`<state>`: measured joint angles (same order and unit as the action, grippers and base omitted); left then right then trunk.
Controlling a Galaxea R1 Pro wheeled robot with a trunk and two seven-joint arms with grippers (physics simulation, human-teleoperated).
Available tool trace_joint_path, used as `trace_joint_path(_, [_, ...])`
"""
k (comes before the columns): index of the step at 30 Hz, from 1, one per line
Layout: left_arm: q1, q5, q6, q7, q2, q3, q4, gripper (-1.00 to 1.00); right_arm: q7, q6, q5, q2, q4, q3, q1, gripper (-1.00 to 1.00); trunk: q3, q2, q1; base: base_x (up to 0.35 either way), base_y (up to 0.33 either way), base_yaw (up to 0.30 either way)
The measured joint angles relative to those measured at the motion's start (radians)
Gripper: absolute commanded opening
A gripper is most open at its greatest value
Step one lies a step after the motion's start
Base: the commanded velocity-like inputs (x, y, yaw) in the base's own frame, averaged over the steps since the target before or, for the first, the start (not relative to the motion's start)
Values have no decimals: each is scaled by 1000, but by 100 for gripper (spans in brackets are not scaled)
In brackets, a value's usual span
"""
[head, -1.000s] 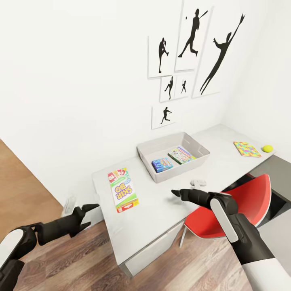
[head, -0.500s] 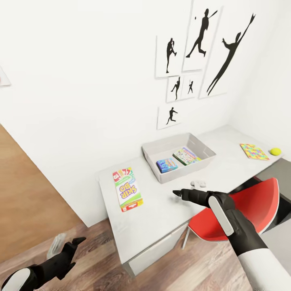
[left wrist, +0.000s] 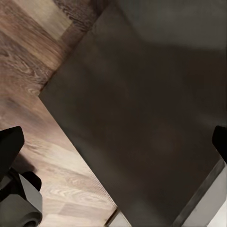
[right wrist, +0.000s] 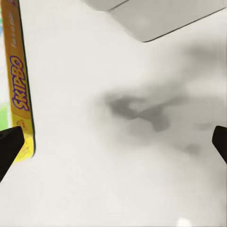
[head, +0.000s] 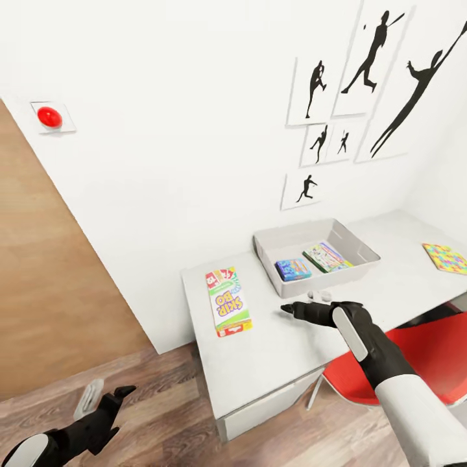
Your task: Put all the toys in the child's room - the three board games (two on the bed and one on the table), the two jigsaw puzzles on the table, and the tennis ball on the table - inside the toy box on the table in the child's room.
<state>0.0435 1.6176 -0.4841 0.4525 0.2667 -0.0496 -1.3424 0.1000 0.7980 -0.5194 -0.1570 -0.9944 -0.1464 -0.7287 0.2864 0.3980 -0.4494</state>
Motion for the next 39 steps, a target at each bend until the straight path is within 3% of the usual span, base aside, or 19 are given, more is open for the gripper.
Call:
trace_joint_path(10, [0, 0, 0, 0, 0, 0, 1, 100, 0, -4, -2, 0, 24, 2, -10, 100, 0, 0, 0, 36, 113, 263])
trace_joint_path(21, [0, 0, 0, 0, 0, 0, 2, 100, -1, -7, -3, 0, 27, 12, -11, 100, 0, 0, 0, 19, 56, 50])
trace_joint_path(39, [0, -2, 0, -18, 0, 2, 2, 100, -3, -34, -3, 0, 96, 83, -11, 100, 0, 0, 0, 0, 60, 1])
